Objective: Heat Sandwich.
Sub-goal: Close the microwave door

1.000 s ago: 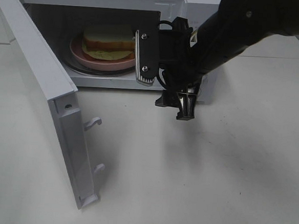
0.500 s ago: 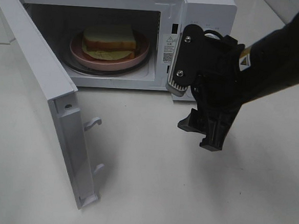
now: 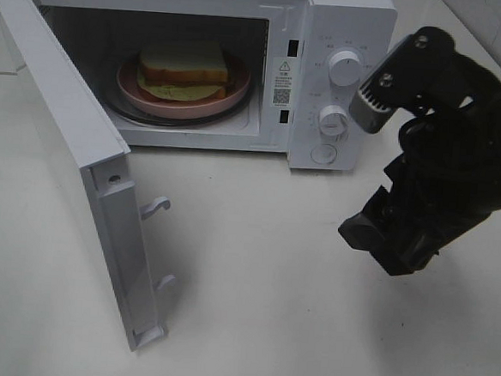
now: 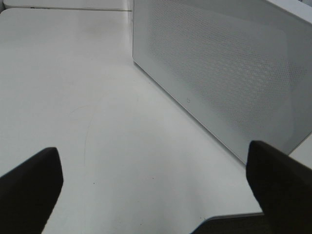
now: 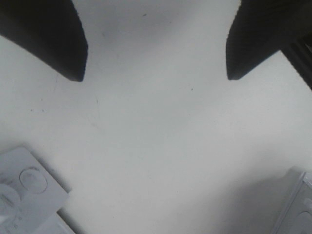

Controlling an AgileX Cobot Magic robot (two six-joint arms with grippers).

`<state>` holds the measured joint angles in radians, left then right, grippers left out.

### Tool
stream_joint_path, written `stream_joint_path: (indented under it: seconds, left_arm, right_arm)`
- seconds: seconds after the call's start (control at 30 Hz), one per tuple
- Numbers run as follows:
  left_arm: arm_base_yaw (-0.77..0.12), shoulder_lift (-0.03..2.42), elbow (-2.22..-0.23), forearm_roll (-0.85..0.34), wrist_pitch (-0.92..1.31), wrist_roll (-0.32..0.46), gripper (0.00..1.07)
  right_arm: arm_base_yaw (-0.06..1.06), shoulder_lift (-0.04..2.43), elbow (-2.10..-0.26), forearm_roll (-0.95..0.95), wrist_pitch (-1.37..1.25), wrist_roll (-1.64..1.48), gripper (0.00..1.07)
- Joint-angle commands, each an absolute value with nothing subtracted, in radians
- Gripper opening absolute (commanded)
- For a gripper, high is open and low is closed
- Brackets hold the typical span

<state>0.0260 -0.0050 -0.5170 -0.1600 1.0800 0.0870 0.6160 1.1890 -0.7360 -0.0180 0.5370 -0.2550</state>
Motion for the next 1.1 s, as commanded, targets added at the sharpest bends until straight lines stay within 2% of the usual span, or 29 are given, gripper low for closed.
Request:
stream_joint_path:
  seconds: [0.03, 0.3, 0.6, 1.1]
  left_arm:
    - [0.022, -0.023, -0.514, -0.172, 1.069, 0.085, 0.97]
    - [0.022, -0.023, -0.514, -0.172, 1.069, 0.085, 0.97]
    - [0.022, -0.023, -0.514, -0.172, 1.069, 0.085, 0.97]
    - [0.022, -0.023, -0.514, -0.172, 1.069, 0.085, 0.97]
  right_arm:
    - [0.62, 1.13, -0.731, -0.014, 0.636, -0.122, 0.76]
    - [0.62, 1.03, -0.731, -0.014, 0.921, 0.0, 0.76]
    - [0.62, 0.898, -0.731, -0.01, 1.097, 0.0, 0.76]
    - [0.61, 0.591, -0.728, -0.024, 1.181, 0.009, 0.76]
